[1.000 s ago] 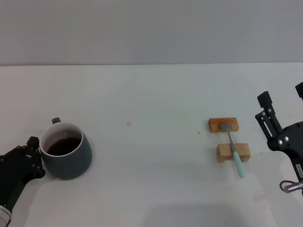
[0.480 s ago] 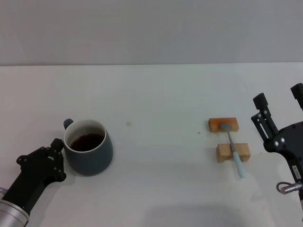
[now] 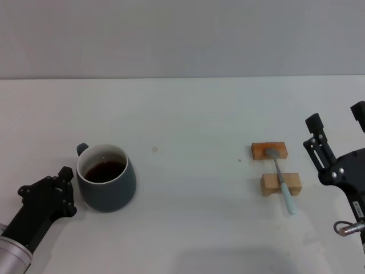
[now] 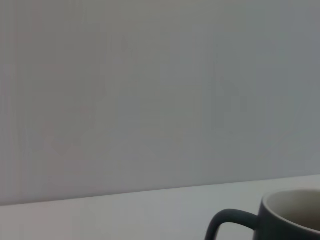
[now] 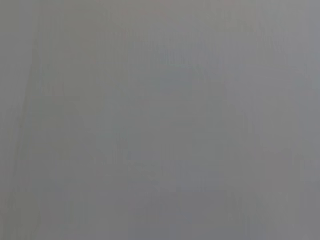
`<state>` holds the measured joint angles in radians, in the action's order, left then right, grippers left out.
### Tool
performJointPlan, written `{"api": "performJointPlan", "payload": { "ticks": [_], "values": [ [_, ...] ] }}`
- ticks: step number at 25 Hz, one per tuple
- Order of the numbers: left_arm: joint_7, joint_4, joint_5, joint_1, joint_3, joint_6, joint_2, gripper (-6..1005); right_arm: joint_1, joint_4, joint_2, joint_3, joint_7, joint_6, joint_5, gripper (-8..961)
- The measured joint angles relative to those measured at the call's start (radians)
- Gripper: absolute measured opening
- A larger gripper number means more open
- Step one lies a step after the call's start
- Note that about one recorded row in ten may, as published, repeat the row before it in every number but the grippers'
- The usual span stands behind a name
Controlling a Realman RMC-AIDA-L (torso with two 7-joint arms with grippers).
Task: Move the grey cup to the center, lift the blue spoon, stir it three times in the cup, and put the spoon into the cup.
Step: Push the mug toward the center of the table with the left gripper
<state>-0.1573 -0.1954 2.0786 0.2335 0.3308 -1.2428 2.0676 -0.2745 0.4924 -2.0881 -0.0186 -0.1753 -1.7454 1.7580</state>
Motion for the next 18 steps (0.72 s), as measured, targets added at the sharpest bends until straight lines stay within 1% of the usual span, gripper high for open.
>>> {"api": "performJointPlan", "payload": {
  "ticks": [18],
  "values": [
    [0.001,-0.051,0.015,0.041,-0.055,0.005,0.006,77,-0.008,-0.002,0.002,-0.004,0.002,0.007,0.000,765]
  ]
}}
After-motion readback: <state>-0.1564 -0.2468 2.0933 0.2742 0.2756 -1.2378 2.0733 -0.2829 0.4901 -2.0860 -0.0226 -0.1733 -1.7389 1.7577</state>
